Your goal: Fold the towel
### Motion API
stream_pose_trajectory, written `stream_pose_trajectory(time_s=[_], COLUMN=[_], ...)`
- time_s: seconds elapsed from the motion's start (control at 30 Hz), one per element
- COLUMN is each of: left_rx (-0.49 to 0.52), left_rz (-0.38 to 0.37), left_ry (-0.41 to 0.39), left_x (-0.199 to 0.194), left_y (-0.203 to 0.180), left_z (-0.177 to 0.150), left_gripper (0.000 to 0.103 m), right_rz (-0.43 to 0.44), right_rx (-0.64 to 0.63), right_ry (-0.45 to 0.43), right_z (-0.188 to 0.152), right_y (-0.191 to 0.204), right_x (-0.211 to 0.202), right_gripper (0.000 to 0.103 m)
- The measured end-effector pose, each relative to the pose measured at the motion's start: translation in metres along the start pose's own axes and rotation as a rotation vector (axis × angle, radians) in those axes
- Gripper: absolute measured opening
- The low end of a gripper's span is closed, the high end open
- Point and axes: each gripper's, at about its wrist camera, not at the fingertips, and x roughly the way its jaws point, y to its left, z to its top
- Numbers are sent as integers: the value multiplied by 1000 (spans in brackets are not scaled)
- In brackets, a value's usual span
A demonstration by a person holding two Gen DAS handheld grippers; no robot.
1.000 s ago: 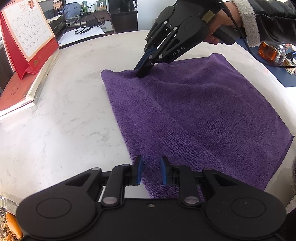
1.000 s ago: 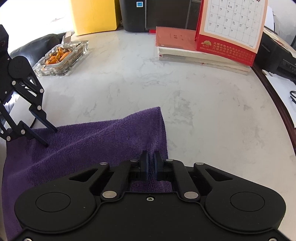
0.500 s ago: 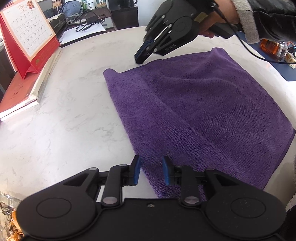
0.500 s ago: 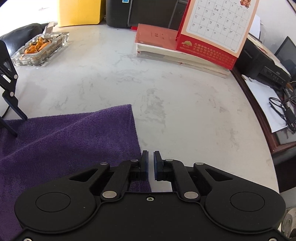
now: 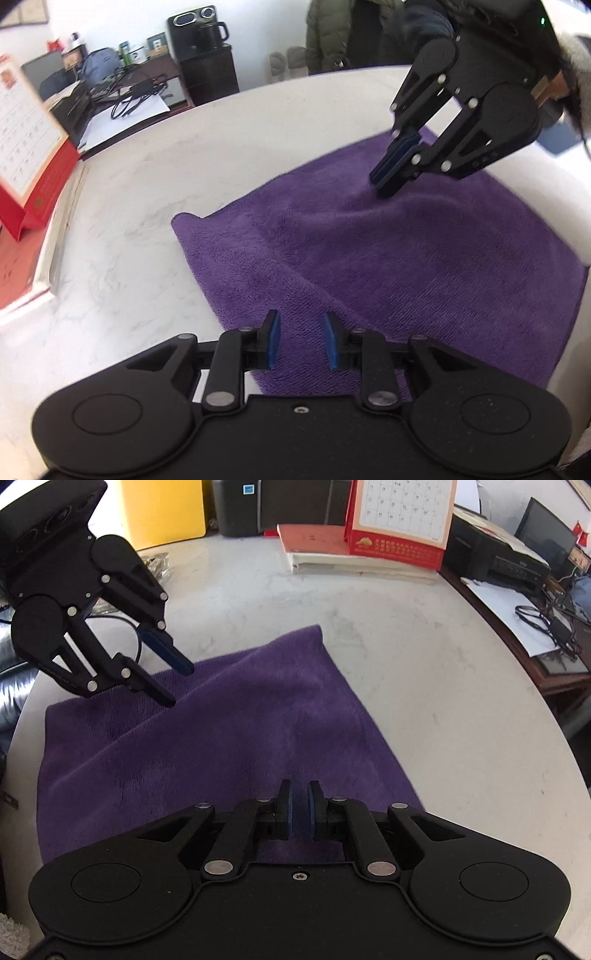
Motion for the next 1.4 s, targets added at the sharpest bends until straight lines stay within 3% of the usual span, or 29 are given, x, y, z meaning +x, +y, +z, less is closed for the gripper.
stream_pose_trajectory(time_s=[0.13, 0.3, 0.47, 0.7, 0.8, 0.83, 0.97, 1.1, 1.4], left_rx=[-30, -60, -66, -74, -73, -74, -76, -64, -52], left_rz=[-9, -15, -12, -10, -10, -10, -11, -11, -13], left_ry=[10, 22, 27, 31, 30, 30, 27, 27, 29], left_x=[0, -1, -3, -3, -4, -4, -4, -5, -5], left_y=[5, 9, 8, 10, 9, 9, 9, 7, 8], left_z=[-4, -7, -6, -6, -7, -7, -8, -8, -10], left_gripper=[24, 24, 24, 28, 28, 28, 29, 29, 29], right_rz=[-54, -76, 15, 150, 171, 171, 134, 60, -49], right_rx=[102, 74, 38, -50, -94, -105, -167, -189, -221], right_ry=[-9, -14, 26, 72, 97, 104, 99, 62, 71], right_z=[-12, -5, 1, 2, 5, 6, 5, 4, 8], right_y=[-15, -44, -66, -76, -75, -73, -62, -56, -59], right_x=[-7, -2, 25, 27, 26, 26, 23, 19, 24], right_gripper=[8, 24, 24, 26, 18, 9, 4, 4, 3])
